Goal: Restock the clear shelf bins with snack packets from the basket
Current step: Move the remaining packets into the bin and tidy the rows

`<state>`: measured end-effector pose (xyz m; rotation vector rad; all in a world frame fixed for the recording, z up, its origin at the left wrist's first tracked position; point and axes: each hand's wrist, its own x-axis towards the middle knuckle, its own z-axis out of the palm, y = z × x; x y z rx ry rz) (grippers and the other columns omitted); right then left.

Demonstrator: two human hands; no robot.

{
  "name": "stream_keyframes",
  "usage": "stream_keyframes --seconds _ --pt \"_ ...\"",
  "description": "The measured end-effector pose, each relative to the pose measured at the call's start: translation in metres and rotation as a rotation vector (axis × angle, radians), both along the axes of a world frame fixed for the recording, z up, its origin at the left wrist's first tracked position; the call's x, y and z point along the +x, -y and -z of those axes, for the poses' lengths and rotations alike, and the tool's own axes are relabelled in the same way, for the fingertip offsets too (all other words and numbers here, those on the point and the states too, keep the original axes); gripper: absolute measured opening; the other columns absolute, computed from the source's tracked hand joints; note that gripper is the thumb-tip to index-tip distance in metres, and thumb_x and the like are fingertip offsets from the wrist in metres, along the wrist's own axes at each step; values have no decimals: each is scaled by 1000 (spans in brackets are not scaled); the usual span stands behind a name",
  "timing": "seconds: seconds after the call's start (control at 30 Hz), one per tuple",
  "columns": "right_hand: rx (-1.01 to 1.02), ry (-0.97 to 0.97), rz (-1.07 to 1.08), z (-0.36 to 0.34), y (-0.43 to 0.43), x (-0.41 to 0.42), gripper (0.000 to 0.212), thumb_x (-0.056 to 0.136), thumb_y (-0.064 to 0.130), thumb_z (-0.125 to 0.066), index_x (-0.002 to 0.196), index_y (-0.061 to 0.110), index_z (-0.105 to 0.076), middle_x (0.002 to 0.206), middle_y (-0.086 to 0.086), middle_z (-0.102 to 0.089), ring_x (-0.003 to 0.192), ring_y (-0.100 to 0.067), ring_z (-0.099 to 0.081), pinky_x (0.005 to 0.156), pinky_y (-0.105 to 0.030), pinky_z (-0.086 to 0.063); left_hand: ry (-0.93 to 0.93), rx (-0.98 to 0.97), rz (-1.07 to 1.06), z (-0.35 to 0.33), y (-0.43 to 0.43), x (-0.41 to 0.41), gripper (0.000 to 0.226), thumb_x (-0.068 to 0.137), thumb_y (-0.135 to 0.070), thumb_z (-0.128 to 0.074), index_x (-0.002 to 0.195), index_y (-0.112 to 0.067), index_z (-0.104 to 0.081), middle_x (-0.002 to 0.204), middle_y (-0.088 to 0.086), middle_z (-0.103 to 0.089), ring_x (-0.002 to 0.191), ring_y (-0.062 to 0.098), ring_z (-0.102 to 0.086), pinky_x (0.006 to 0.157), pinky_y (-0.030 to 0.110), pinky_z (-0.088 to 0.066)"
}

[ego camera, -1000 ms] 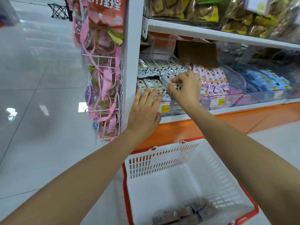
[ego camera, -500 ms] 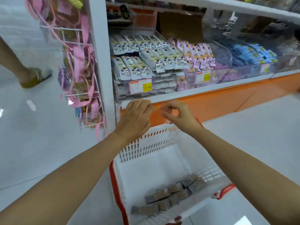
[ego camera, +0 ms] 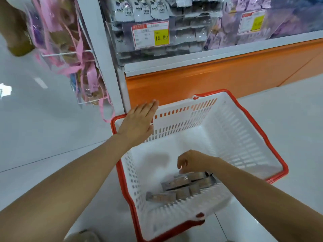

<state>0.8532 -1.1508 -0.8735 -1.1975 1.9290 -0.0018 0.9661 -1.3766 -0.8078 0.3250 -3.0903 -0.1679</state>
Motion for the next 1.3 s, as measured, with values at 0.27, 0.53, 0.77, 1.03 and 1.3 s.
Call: stream_keyframes --seconds 0.27,0.53,0.77,1.03,1.3 --pt "152 -57 -117 26 -11 5 15 86 31 -64 96 21 -68 85 11 -54 90 -15 -59 80 -29 -49 -41 -32 -14 9 -1 -1 79 99 -36 -46 156 -17 5 165 3 -4 151 22 -9 119 35 3" --pt "116 -2 -7 29 -13 7 13 80 21 -71 73 29 -62 83 15 -54 86 -11 -57 78 -24 -48 -44 -12 -16 8 0 0 77 100 -35 -46 156 -17 4 165 2 -3 151 22 -9 119 34 4" --pt "-144 116 271 -1 -8 -7 7 83 13 -75 82 16 -69 91 7 -69 84 -11 -69 78 -23 -55 -42 13 7 7 2 1 76 100 -32 -45 156 -16 3 165 3 -3 151 21 -9 121 37 -1" --pt "-634 284 668 -66 22 -22 10 88 3 -67 86 12 -70 85 -1 -71 78 -18 -66 72 -30 -54 -216 -11 188 -6 -7 -3 51 94 -34 -51 141 -15 -49 151 7 -42 142 27 -30 120 45 -10" --pt "-911 500 854 -129 37 -17 21 93 17 -62 103 -1 -64 90 -10 -70 79 -20 -68 75 -28 -57 -186 461 74 -42 -29 -15 28 91 -40 -63 110 -20 -63 102 -4 -68 95 17 -61 89 37 -46"
